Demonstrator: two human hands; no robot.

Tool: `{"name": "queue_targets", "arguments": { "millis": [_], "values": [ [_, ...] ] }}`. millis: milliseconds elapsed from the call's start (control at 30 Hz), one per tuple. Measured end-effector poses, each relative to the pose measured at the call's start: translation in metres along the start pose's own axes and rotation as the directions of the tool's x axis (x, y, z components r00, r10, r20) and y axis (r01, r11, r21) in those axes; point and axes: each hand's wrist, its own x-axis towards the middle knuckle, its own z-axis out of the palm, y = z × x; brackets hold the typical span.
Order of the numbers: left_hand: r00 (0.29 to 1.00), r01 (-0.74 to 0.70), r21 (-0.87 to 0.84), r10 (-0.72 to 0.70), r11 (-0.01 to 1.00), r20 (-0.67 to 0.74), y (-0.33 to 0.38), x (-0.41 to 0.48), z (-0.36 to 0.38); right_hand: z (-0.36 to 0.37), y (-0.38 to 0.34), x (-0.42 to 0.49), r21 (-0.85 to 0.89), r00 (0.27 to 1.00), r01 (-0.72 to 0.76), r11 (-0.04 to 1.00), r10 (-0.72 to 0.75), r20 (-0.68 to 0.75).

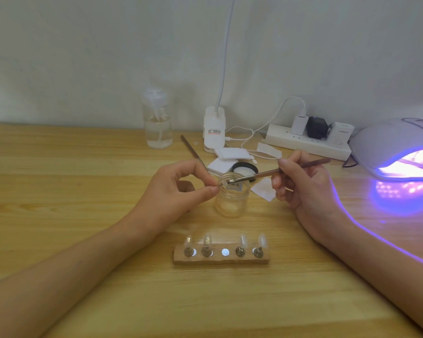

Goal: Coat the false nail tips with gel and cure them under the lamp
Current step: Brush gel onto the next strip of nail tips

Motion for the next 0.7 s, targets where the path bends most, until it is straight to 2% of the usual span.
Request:
{"name": "queue_targets", "arguments": {
  "millis": [67, 167, 333, 467, 600, 700],
  "values": [
    [1.000, 0.001, 0.006, -0.001, 1.000, -0.001, 0.0003, -0.0003, -0.0002, 0.0001, -0.0010, -0.0001, 0.023, 1.000, 0.004, 1.000, -0.003, -0.009],
    [1.000, -0.001, 0.010, 0.001, 1.000, 0.002, 0.0009, -0.0009, -0.0002, 0.0013, -0.0021, -0.0010, 0.027, 0.999, 0.021, 0.999, -0.022, 0.049],
    [1.000, 0.008, 0.013, -0.008, 1.000, 0.000, 0.0022, -0.0012, -0.0004, -0.0006, -0.0009, -0.0002, 0.013, 1.000, -0.001, 1.000, 0.001, -0.022],
    [1.000, 0.013, 0.012, -0.013, 1.000, -0.001, 0.0027, -0.0017, -0.0002, 0.0005, -0.0020, -0.0010, 0.028, 0.999, 0.026, 0.999, -0.027, 0.045],
    [1.000, 0.016, 0.004, -0.016, 1.000, 0.001, 0.0030, -0.0015, 0.0003, -0.0001, 0.0002, 0.0002, -0.011, 0.999, 0.000, 1.000, -0.001, -0.038],
    [1.000, 0.017, 0.009, -0.017, 1.000, 0.004, 0.0026, -0.0012, 0.0000, -0.0004, -0.0012, -0.0005, 0.031, 1.000, 0.028, 0.999, -0.028, -0.002]
  ]
}}
